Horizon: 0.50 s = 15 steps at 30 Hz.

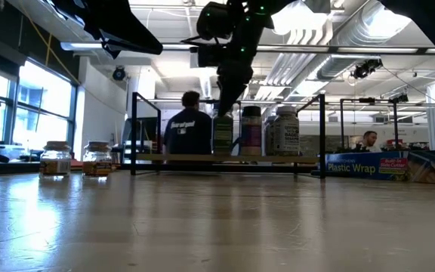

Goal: Shelf spices
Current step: Put the green seasoning bottle on the shelf aligned with the other green seasoning bottle bottles

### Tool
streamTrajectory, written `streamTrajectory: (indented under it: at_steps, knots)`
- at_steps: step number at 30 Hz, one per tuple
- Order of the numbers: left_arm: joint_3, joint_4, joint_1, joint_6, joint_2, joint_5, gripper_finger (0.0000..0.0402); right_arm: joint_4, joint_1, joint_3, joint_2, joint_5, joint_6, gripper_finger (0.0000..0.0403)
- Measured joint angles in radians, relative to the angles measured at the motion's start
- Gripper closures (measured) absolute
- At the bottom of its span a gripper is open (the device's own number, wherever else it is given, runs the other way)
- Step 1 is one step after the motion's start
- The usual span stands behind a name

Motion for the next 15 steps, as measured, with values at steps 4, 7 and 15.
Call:
streamTrajectory:
  at_steps: [4,7,15]
  knots:
    - [0.0,0.0,0.0,-0.005,0.0,0.0,0.0387,0.003,0.0,0.0,0.0,0.048,0.056,0.018]
    - [0.0,0.0,0.0,-0.007,0.0,0.0,0.0387,0.004,0.0,0.0,0.0,0.05,0.056,0.018]
    - [0.0,0.0,0.0,-0.007,0.0,0.0,0.0387,0.004,0.0,0.0,0.0,0.053,0.042,0.018]
